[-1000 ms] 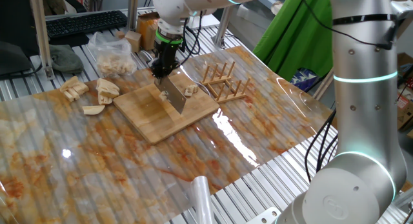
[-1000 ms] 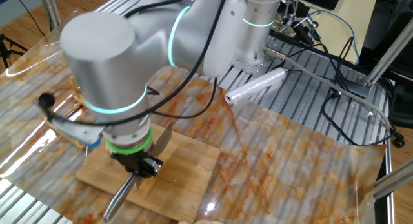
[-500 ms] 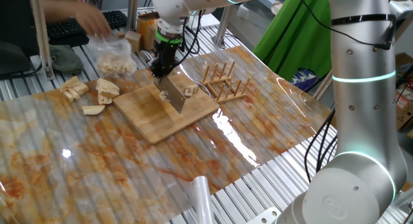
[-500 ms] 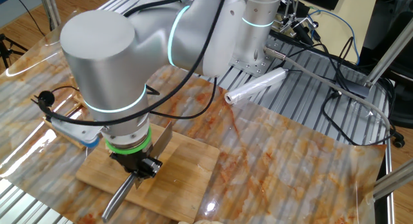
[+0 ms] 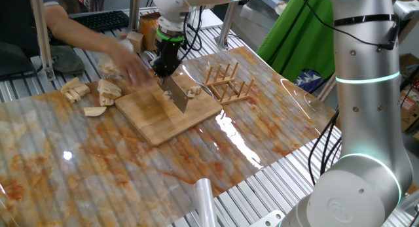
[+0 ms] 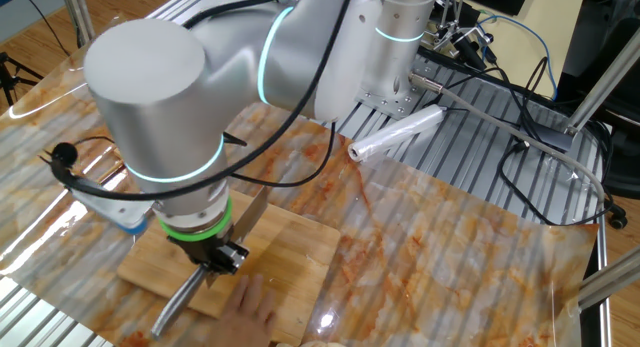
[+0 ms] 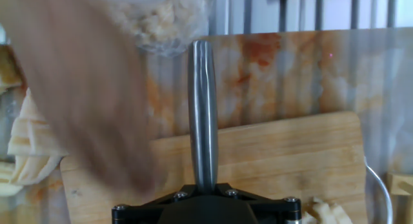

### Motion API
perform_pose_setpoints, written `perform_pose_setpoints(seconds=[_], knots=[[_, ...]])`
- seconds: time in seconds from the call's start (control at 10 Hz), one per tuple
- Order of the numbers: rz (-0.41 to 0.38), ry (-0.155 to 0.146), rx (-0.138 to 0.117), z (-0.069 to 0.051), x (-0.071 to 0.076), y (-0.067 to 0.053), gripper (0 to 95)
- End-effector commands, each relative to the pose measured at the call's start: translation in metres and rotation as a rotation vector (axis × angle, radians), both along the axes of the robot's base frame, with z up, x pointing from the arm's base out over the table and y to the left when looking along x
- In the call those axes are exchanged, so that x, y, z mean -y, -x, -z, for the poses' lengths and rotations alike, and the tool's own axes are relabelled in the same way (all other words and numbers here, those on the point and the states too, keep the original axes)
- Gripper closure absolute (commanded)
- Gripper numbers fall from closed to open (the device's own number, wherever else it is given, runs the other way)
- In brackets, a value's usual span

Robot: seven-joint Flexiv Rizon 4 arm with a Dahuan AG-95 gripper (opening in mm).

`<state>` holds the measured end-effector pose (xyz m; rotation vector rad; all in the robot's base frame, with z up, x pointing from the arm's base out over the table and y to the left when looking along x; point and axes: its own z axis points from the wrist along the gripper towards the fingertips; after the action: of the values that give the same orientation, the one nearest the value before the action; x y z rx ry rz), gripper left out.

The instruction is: Slice the lotus root

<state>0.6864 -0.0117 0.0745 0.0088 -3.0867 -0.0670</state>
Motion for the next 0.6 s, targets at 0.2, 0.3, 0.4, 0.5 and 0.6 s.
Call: perform_pose_setpoints(seconds=[0.2, 0.3, 0.4, 0.5, 0.6], knots=[[0.042, -0.005, -0.005, -0.0075, 0.0094, -0.0037, 95.0], [0.057, -0.011, 0.001, -0.0076, 0.0097, -0.004, 95.0], [0.054, -0.004, 0.018, -0.0079, 0.0101, -0.0048, 95.0], [0.053, -0.005, 0.019, -0.008, 0.0103, -0.0061, 95.0], [0.057, -0.007, 0.021, -0.0092, 0.0113, -0.0076, 95.0]])
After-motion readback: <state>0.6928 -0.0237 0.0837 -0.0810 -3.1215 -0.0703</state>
